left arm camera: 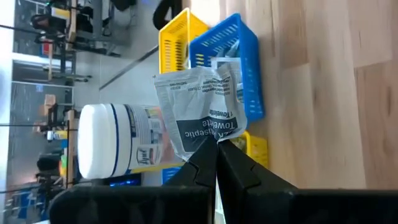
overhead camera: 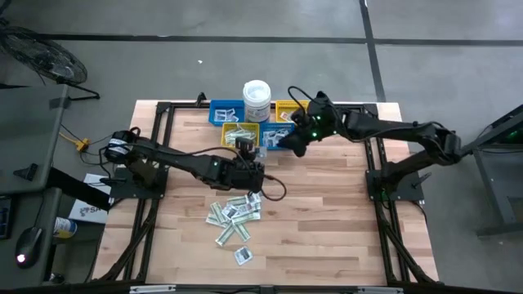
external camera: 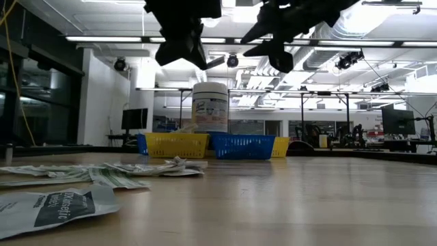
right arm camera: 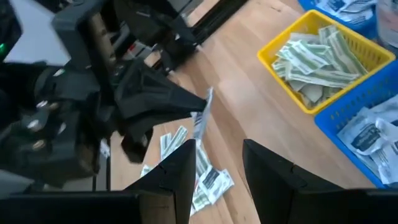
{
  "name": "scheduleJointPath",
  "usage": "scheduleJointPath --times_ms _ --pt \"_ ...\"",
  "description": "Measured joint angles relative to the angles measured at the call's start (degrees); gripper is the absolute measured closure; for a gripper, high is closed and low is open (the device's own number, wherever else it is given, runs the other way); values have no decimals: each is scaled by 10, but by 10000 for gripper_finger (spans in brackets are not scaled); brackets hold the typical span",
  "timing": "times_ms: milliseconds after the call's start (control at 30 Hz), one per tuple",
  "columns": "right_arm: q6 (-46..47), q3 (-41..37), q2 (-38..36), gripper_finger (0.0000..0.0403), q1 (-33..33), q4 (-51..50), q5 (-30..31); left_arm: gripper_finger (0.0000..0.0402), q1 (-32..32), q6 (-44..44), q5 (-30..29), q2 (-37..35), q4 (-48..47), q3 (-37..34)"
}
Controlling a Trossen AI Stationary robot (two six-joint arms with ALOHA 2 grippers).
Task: Pick & Place First Aid Supplies
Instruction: Put the black towelette pack into the right blue bin
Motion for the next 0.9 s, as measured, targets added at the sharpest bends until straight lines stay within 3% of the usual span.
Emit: scheduleJointPath --times_ms 467,900 --pt "52 0 27 270 13 52 3 401 7 26 -14 0 49 0" --pt "53 0 48 184 21 81 11 401 14 30 -13 0 51 0"
